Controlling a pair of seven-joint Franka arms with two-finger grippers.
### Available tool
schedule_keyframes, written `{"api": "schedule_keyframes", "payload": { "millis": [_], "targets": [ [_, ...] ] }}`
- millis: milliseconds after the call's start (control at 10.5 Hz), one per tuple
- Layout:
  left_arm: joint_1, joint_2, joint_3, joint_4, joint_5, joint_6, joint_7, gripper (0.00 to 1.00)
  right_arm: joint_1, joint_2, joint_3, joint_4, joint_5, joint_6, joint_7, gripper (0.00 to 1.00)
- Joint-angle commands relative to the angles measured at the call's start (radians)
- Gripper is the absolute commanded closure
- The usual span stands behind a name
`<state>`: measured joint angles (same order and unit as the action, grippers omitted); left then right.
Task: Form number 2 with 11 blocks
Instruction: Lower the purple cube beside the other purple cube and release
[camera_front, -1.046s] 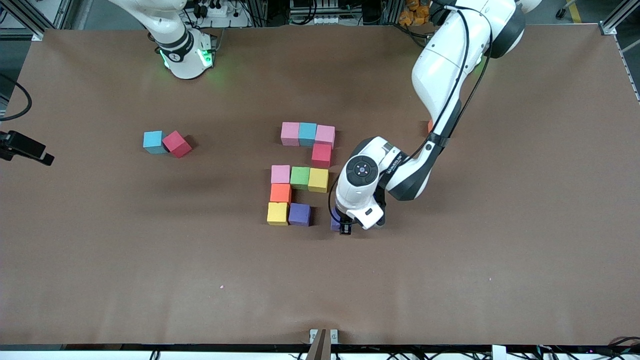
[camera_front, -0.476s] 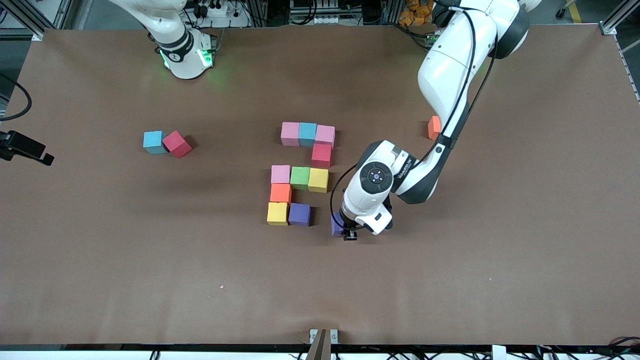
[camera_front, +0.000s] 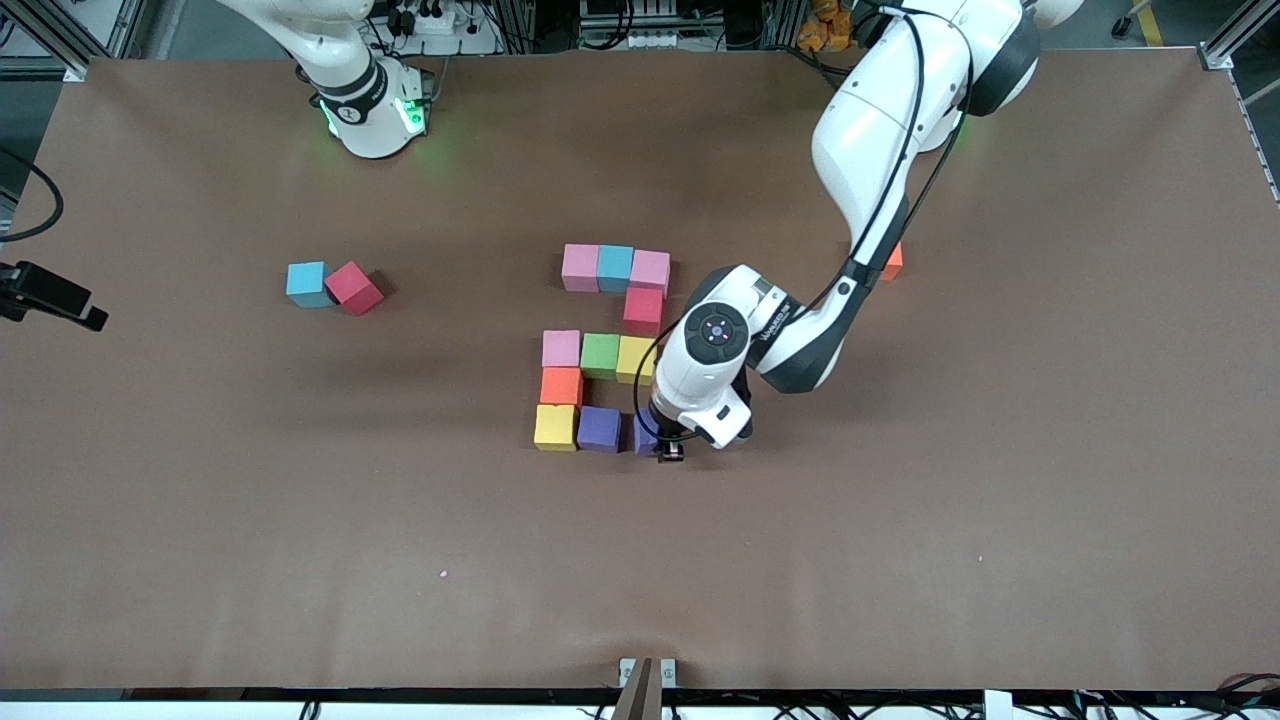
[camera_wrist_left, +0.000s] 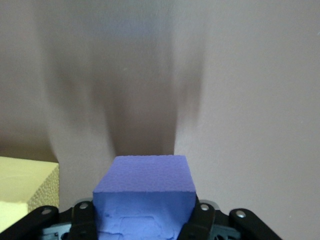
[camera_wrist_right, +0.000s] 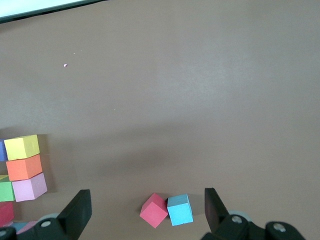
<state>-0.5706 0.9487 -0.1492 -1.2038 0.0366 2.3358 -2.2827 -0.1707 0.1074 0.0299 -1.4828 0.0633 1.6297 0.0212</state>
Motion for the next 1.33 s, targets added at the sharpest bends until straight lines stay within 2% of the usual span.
{"api": "schedule_keyframes", "payload": {
  "millis": [0, 856, 951, 1046, 1141, 1237],
  "targets": [
    [-0.011, 0.022, 0.016, 0.004, -0.027, 0.060, -0.008, 0.74, -0.016, 0.006, 0.010, 0.019, 0.013, -0.008, 0.000, 0.00],
    [-0.058, 0.065, 0.040, 0.006, -0.026, 0.089, -0.008, 0.71, -0.018, 0.006, 0.010, 0.019, 0.012, -0.008, 0.000, 0.00],
    [-0.058, 0.067, 0.040, 0.004, -0.026, 0.094, -0.008, 0.66, -0.016, 0.006, 0.010, 0.019, 0.012, -0.008, 0.000, 0.00],
    [-0.058, 0.067, 0.042, 0.004, -0.026, 0.096, -0.003, 0.60, -0.016, 0.006, 0.010, 0.019, 0.012, -0.008, 0.000, 0.00],
    [-0.058, 0.067, 0.042, 0.006, -0.026, 0.097, 0.000, 0.50, -0.016, 0.005, 0.010, 0.019, 0.013, -0.008, 0.000, 0.00],
    [-0.058, 0.065, 0.040, 0.004, -0.024, 0.105, -0.001, 0.06, -0.016, 0.006, 0.011, 0.019, 0.016, -0.008, 0.002, 0.00]
  ]
}}
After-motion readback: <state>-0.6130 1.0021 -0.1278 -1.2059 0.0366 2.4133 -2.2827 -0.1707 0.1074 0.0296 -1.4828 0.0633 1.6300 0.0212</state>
